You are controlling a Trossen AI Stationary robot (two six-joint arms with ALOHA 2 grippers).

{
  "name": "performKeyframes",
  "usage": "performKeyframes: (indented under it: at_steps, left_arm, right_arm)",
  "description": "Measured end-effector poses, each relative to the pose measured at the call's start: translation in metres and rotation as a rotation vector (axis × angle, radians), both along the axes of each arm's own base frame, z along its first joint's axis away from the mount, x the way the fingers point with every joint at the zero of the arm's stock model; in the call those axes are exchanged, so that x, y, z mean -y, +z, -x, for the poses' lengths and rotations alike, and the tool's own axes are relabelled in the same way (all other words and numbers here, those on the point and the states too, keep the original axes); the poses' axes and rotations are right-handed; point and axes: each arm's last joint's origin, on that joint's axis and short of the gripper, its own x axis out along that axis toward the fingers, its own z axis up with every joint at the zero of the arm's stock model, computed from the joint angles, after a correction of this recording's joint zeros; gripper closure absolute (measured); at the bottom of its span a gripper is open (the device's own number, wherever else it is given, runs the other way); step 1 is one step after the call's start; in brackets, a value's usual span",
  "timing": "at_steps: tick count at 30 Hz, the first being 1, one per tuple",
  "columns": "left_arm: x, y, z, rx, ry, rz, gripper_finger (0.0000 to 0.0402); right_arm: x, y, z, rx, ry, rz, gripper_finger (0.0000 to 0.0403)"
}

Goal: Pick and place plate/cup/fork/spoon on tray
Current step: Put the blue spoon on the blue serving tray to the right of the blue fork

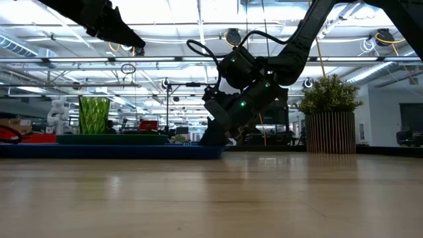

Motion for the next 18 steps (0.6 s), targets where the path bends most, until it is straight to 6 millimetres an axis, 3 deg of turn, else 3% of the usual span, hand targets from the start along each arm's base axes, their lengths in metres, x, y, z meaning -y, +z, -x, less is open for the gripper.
performKeyframes:
  at_steps: [18]
  left_arm:
    - [0.0,0.0,0.0,0.0,0.0,0.0,0.0357]
  right_arm:
    - [0.0001,0.0002,0.0,-0.004,0.012,0.013,0.0403]
